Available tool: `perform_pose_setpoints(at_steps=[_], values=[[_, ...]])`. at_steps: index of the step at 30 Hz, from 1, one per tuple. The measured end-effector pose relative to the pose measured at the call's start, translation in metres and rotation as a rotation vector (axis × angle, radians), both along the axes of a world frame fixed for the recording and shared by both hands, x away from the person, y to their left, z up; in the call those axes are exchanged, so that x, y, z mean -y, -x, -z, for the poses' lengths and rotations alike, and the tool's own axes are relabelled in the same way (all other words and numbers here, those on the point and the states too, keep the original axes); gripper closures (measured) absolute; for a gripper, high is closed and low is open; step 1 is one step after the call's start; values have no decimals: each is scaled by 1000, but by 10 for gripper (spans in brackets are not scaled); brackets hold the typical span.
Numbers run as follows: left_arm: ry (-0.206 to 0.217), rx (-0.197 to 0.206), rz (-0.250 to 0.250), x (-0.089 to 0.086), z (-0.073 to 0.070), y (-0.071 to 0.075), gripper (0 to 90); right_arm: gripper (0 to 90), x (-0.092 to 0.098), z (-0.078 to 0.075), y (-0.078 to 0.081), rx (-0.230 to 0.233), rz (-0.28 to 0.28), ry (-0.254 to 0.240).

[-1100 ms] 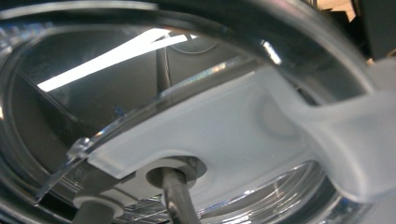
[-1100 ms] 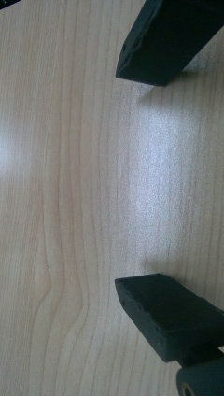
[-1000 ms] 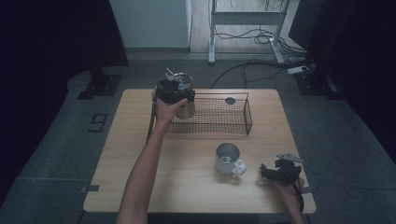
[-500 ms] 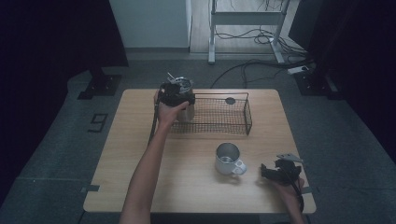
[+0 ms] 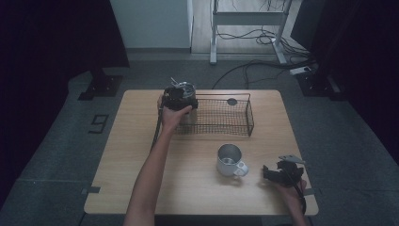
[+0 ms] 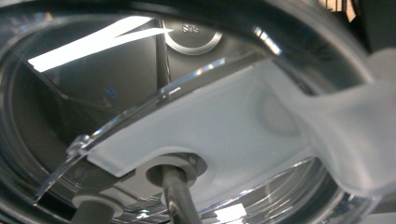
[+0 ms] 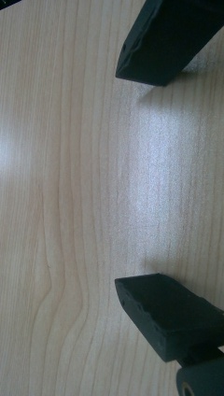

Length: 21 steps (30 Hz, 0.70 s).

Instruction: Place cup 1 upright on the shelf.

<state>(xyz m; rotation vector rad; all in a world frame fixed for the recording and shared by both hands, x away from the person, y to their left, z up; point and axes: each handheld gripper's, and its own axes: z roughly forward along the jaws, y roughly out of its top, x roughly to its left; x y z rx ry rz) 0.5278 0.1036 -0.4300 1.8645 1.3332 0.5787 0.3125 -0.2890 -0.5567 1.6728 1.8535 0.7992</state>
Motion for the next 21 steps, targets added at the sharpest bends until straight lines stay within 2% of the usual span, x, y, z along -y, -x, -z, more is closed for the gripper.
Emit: perform_pose_setpoints(at_steps=[21], values=[[-9,-18,-30,-3,23,-2,41,20,0,0,0,0,0,0]])
